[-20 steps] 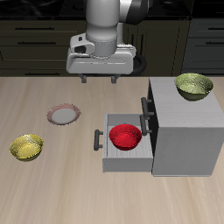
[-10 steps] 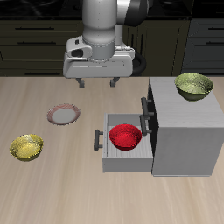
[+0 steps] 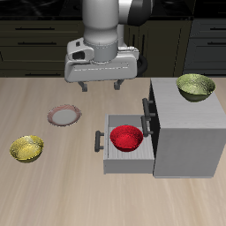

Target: Place the red bowl on the plate

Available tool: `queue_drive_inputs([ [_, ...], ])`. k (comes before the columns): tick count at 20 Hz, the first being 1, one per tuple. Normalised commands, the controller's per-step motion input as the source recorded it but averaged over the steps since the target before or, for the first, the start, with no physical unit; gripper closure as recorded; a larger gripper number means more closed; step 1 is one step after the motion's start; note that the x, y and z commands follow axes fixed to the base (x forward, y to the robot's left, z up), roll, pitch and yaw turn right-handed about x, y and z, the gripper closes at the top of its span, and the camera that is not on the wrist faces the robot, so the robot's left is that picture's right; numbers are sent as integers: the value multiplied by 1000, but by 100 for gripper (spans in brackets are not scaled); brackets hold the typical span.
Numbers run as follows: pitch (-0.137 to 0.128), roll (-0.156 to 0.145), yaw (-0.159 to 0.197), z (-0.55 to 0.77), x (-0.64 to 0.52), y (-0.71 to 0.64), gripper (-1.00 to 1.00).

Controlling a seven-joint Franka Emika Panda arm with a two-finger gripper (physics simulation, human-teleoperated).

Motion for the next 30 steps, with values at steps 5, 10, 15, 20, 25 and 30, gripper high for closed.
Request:
queue_drive_inputs([
  [5, -2, 3, 6, 1, 88, -16, -100],
  [10, 22, 1, 190, -70, 182, 80, -100],
  [15, 34, 2, 185, -40, 92, 114, -100],
  [20, 11, 10, 219, -101, 56, 140, -100],
  [25, -8, -12, 270, -25, -10, 111, -100],
  [30, 22, 24, 261, -91, 0, 92, -100],
])
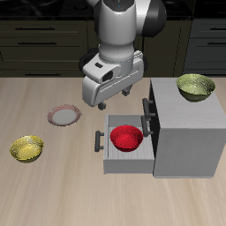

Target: Place the red bowl on the plate

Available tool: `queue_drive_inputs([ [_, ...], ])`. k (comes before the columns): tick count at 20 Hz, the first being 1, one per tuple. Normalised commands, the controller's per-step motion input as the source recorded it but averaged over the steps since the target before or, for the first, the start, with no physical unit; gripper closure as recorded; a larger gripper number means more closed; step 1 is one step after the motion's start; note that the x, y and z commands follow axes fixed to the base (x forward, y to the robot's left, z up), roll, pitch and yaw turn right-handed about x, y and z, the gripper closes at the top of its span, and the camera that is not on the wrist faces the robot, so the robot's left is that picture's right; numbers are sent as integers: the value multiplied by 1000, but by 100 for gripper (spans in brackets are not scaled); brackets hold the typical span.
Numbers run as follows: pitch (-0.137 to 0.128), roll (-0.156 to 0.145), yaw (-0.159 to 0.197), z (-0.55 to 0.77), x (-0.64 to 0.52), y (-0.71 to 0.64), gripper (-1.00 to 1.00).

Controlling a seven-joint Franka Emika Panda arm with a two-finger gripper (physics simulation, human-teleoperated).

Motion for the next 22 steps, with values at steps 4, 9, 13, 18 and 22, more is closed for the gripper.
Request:
queue_drive_inputs([
  [4, -19, 32, 328, -83, 31, 95, -100],
  [9, 28, -4, 262, -117, 36, 26, -100],
  [13, 1, -2, 164, -72, 40, 51, -100],
  [18, 17, -11, 198, -105, 15, 55, -100],
  [22, -128, -26, 329, -37, -21, -74, -100],
])
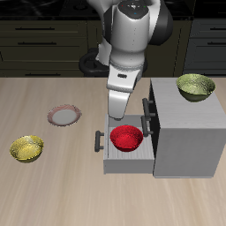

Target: Place the red bowl on the plate

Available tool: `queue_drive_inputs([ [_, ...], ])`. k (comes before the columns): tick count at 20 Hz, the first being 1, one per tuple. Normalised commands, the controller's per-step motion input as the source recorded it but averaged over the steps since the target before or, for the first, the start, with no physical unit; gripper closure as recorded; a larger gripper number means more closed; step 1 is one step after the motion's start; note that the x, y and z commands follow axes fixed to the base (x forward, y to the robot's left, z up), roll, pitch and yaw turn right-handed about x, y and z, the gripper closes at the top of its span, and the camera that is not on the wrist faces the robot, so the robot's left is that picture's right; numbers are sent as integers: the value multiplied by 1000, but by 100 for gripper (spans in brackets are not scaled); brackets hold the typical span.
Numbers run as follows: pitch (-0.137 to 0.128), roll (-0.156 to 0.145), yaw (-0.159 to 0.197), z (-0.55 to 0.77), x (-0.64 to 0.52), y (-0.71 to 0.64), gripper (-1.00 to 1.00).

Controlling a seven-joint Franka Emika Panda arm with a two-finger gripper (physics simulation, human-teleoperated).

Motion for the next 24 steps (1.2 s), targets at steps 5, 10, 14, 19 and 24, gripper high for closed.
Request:
queue_drive_inputs([
  [5, -2, 2, 186, -26, -70, -58, -100],
  [10, -3, -41, 197, 53, -142, -240, -100],
  [14, 5, -10, 102, -15, -67, -70, -100],
  [19, -62, 29, -13, 100, 13, 71, -100],
  [24, -19, 39, -56, 107, 14, 149, -100],
])
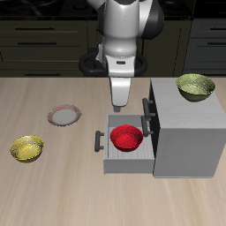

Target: Place the red bowl on the plate

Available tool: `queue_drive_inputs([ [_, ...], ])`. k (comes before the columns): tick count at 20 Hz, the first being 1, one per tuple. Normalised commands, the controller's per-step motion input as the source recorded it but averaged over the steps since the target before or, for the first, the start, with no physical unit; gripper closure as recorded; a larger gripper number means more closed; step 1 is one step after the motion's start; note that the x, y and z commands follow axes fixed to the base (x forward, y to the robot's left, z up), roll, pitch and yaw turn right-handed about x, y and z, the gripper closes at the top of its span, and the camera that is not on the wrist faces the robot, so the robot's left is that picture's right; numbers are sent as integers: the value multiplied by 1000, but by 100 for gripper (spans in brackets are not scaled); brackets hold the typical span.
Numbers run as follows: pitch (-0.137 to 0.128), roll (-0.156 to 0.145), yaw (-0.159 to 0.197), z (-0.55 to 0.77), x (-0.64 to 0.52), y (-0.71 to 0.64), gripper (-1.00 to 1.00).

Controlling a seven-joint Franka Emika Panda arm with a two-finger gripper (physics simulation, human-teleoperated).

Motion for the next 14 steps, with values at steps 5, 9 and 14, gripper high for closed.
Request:
queue_drive_inputs([
  [5, 6, 39, -10, -55, 48, 209, -100],
  [9, 23, 50, 19, -250, 60, 304, -100],
  [14, 31, 30, -14, -160, 54, 150, -100],
])
